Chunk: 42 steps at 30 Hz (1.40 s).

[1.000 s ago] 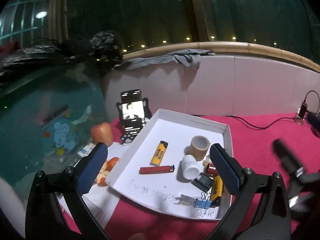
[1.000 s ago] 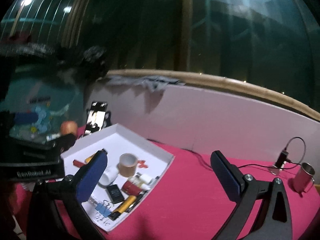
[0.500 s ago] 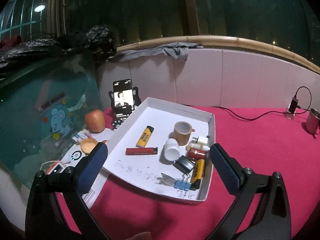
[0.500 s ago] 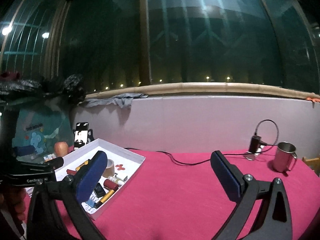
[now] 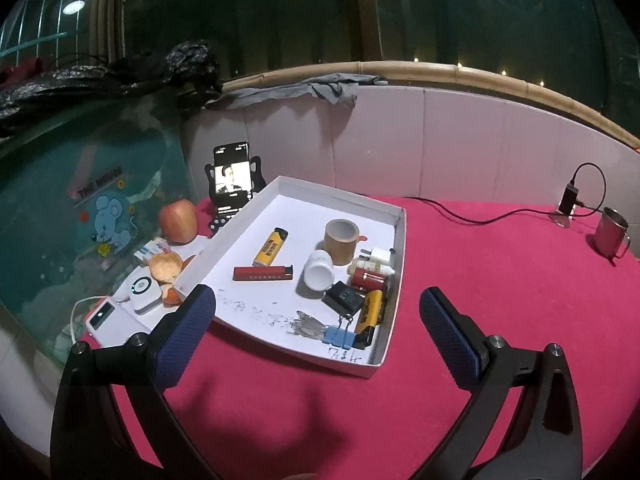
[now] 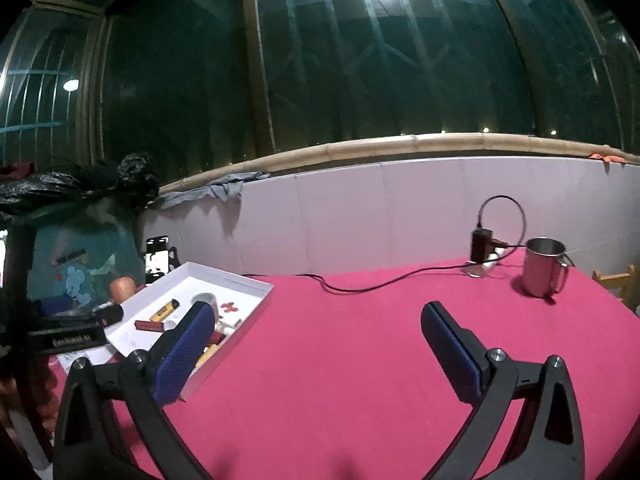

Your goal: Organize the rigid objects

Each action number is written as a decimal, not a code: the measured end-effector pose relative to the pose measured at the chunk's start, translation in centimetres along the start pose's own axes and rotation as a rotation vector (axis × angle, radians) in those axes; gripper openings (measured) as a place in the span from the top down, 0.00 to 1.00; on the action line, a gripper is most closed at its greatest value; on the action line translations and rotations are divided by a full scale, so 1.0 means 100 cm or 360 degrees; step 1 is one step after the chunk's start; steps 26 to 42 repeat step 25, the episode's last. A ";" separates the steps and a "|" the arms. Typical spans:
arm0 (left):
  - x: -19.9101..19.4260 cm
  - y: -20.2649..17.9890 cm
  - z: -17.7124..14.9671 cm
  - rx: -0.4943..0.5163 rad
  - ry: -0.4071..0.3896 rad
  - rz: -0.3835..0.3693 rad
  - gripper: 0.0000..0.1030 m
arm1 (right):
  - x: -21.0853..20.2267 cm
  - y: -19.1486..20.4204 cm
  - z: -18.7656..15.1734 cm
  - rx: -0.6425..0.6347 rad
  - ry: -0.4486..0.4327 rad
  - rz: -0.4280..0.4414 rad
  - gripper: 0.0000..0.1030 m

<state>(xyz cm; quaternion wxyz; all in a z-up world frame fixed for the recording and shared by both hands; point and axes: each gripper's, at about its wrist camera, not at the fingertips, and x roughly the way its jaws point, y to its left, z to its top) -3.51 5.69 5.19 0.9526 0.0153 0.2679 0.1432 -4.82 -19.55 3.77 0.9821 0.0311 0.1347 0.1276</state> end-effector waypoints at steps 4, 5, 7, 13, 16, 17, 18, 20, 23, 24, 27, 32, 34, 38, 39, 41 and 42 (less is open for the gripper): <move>-0.004 0.000 0.000 -0.0007 -0.0007 -0.0010 0.00 | -0.008 -0.009 -0.003 0.0046 0.0005 -0.0032 0.00; -0.005 0.001 0.000 -0.0009 -0.0009 -0.0010 0.00 | -0.009 -0.010 -0.003 0.0055 0.0008 -0.0028 0.00; -0.006 0.001 0.000 -0.0012 -0.0012 -0.0009 0.00 | -0.011 -0.008 -0.001 0.0051 0.0001 -0.0011 0.00; -0.008 0.002 0.000 -0.0003 -0.0029 -0.0011 0.00 | -0.015 0.003 -0.002 -0.0043 -0.0035 0.0000 0.00; -0.010 0.000 -0.001 0.0020 -0.0037 -0.0024 0.00 | -0.013 0.003 -0.004 -0.0041 -0.0019 0.0003 0.00; -0.009 -0.001 -0.001 0.0023 -0.0030 -0.0036 0.00 | -0.012 0.002 -0.004 -0.0036 -0.0016 0.0003 0.00; -0.009 -0.002 -0.001 0.0022 -0.0028 -0.0039 0.00 | -0.012 0.001 -0.004 -0.0031 -0.0013 0.0002 0.00; -0.010 -0.003 -0.002 0.0029 -0.0041 -0.0030 0.00 | -0.013 -0.001 -0.004 -0.0026 -0.0012 0.0004 0.00; -0.011 -0.004 -0.002 0.0036 -0.0053 -0.0023 0.00 | -0.012 -0.003 -0.004 -0.0021 -0.0010 0.0003 0.00; -0.011 -0.004 -0.002 0.0036 -0.0051 -0.0027 0.00 | -0.012 -0.003 -0.004 -0.0015 -0.0005 0.0004 0.00; -0.010 -0.005 -0.002 0.0039 -0.0045 -0.0033 0.00 | -0.011 -0.003 -0.005 -0.0013 -0.0001 0.0004 0.00; -0.010 -0.005 -0.002 0.0039 -0.0045 -0.0033 0.00 | -0.011 -0.003 -0.005 -0.0013 -0.0001 0.0004 0.00; -0.010 -0.005 -0.002 0.0039 -0.0045 -0.0033 0.00 | -0.011 -0.003 -0.005 -0.0013 -0.0001 0.0004 0.00; -0.010 -0.005 -0.002 0.0039 -0.0045 -0.0033 0.00 | -0.011 -0.003 -0.005 -0.0013 -0.0001 0.0004 0.00; -0.010 -0.005 -0.002 0.0039 -0.0045 -0.0033 0.00 | -0.011 -0.003 -0.005 -0.0013 -0.0001 0.0004 0.00; -0.010 -0.005 -0.002 0.0039 -0.0045 -0.0033 0.00 | -0.011 -0.003 -0.005 -0.0013 -0.0001 0.0004 0.00; -0.010 -0.005 -0.002 0.0039 -0.0045 -0.0033 0.00 | -0.011 -0.003 -0.005 -0.0013 -0.0001 0.0004 0.00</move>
